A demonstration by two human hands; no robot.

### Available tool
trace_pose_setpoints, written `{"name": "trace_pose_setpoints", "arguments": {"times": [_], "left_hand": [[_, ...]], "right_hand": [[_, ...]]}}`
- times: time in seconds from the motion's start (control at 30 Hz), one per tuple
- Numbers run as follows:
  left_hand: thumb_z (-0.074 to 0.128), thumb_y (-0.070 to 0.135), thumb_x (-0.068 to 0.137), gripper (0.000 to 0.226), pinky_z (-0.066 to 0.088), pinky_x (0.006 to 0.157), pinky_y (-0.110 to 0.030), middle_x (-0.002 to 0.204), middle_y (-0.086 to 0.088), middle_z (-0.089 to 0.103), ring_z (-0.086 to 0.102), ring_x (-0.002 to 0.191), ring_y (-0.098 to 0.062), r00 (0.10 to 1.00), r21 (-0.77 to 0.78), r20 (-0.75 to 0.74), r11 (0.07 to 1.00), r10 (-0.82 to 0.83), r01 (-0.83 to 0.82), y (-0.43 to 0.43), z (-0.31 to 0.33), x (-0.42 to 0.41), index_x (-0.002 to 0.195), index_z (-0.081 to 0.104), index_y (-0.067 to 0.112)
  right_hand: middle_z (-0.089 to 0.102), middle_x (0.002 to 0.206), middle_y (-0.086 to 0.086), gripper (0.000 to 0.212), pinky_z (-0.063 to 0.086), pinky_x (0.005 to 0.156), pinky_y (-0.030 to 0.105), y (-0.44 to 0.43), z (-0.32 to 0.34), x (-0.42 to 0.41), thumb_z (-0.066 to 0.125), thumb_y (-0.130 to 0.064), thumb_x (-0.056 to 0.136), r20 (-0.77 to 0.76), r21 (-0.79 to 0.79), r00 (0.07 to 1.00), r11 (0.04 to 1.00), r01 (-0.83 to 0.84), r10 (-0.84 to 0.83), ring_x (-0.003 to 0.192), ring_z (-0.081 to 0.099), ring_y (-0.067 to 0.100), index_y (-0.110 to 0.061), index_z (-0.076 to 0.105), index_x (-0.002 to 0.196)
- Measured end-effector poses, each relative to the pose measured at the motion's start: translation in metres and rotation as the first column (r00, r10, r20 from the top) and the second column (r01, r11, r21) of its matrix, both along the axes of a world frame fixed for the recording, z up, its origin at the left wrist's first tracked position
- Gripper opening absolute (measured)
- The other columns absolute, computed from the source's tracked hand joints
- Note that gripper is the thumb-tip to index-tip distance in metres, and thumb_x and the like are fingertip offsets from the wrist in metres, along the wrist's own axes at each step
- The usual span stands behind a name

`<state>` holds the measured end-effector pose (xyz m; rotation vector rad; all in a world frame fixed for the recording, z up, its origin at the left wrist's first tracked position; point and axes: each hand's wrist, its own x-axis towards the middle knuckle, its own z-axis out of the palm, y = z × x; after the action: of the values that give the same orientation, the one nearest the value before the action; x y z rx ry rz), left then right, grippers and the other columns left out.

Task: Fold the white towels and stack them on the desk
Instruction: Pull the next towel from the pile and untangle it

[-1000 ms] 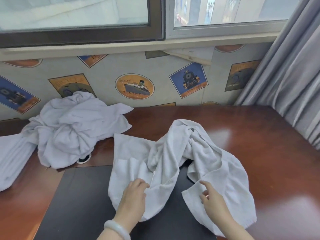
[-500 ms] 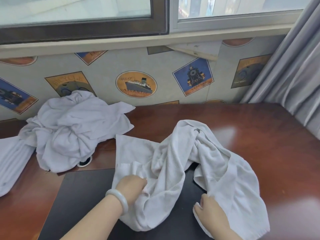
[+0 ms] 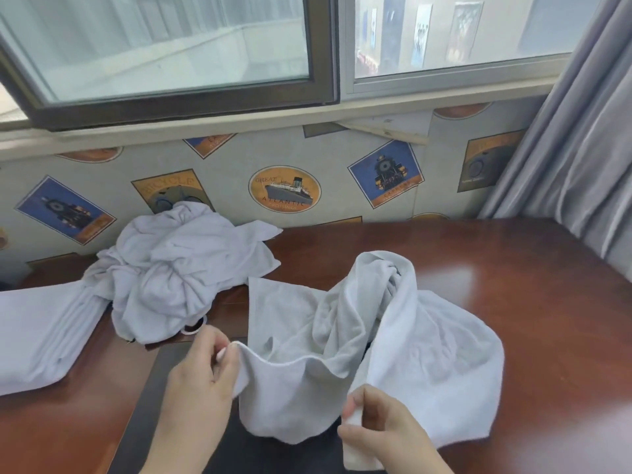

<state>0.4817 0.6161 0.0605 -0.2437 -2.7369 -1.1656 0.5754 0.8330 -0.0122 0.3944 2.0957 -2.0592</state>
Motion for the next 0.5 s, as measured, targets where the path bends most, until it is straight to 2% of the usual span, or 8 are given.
{"name": "trace_pose_setpoints", "arguments": {"times": [0.07, 0.13, 0.2, 0.3, 0.4, 0.47, 0.5], "left_hand": [[0.063, 0.018, 0.092, 0.027, 0.039, 0.057, -0.021, 0.057, 0.004, 0.051, 0.047, 0.057, -0.009, 0.987, 0.003, 0.158, 0.999, -0.044, 0.044, 0.013, -0.019, 0.022, 0.072, 0.047, 0.023], [0.064, 0.020, 0.092, 0.023, 0.045, 0.060, -0.020, 0.054, 0.006, 0.050, 0.043, 0.051, -0.007, 0.961, 0.056, 0.269, 0.997, -0.070, 0.057, 0.025, -0.037, 0.043, 0.077, 0.049, 0.031], [0.064, 0.021, 0.092, 0.024, 0.054, 0.069, -0.040, 0.053, 0.002, 0.055, 0.048, 0.050, -0.009, 0.950, 0.152, 0.311, 0.988, -0.030, -0.019, 0.027, -0.048, 0.055, 0.079, 0.051, 0.037], [0.062, 0.020, 0.093, 0.021, 0.054, 0.071, -0.049, 0.059, -0.003, 0.065, 0.062, 0.058, -0.022, 0.949, 0.208, 0.316, 0.976, 0.002, -0.071, 0.017, -0.043, 0.057, 0.088, 0.051, 0.037], [0.060, 0.011, 0.094, 0.025, 0.052, 0.066, -0.039, 0.059, 0.004, 0.060, 0.053, 0.056, -0.012, 0.951, 0.208, 0.296, 0.978, -0.091, 0.028, 0.010, -0.030, 0.059, 0.085, 0.063, 0.035], [0.060, 0.011, 0.094, 0.035, 0.050, 0.067, -0.023, 0.075, 0.011, 0.069, 0.060, 0.066, -0.005, 0.930, 0.168, 0.335, 0.981, -0.151, 0.099, 0.012, -0.021, 0.064, 0.084, 0.069, 0.044], [0.063, 0.016, 0.091, 0.035, 0.051, 0.072, -0.020, 0.087, 0.012, 0.072, 0.065, 0.076, -0.004, 0.919, 0.176, 0.344, 0.974, -0.195, 0.141, 0.012, -0.018, 0.067, 0.090, 0.070, 0.051]], "right_hand": [[0.046, 0.062, 0.009, 0.020, 0.036, 0.055, 0.020, -0.015, 0.004, 0.003, 0.079, -0.017, 0.060, 0.051, -0.202, 0.999, 0.979, 0.029, -0.019, 0.053, 0.042, 0.014, -0.013, 0.065, 0.074], [0.050, 0.063, 0.013, 0.020, 0.044, 0.059, 0.026, -0.029, 0.006, 0.006, 0.081, -0.010, 0.058, 0.091, -0.352, 0.995, 0.934, 0.061, -0.031, 0.054, 0.048, 0.018, -0.007, 0.069, 0.074], [0.055, 0.068, 0.017, 0.020, 0.051, 0.072, 0.038, -0.039, 0.007, 0.010, 0.080, -0.004, 0.058, 0.114, -0.449, 0.993, 0.891, 0.063, -0.013, 0.064, 0.055, 0.025, -0.002, 0.071, 0.076], [0.061, 0.070, 0.022, 0.015, 0.057, 0.067, 0.040, -0.047, 0.014, 0.016, 0.072, 0.006, 0.063, 0.133, -0.543, 0.990, 0.839, 0.038, 0.041, 0.065, 0.064, 0.030, 0.005, 0.073, 0.077], [0.067, 0.086, 0.029, 0.016, 0.059, 0.068, 0.043, -0.052, 0.026, 0.016, 0.068, 0.019, 0.073, 0.144, -0.641, 0.984, 0.768, 0.011, 0.106, 0.076, 0.069, 0.037, 0.011, 0.074, 0.085], [0.067, 0.100, 0.036, 0.027, 0.060, 0.070, 0.044, -0.052, 0.029, 0.013, 0.063, 0.023, 0.068, 0.143, -0.733, 0.985, 0.679, 0.040, 0.097, 0.087, 0.070, 0.043, 0.016, 0.071, 0.093], [0.065, 0.105, 0.038, 0.036, 0.060, 0.070, 0.045, -0.051, 0.031, 0.011, 0.062, 0.023, 0.062, 0.139, -0.777, 0.986, 0.627, 0.053, 0.088, 0.092, 0.069, 0.046, 0.019, 0.068, 0.097]]}}
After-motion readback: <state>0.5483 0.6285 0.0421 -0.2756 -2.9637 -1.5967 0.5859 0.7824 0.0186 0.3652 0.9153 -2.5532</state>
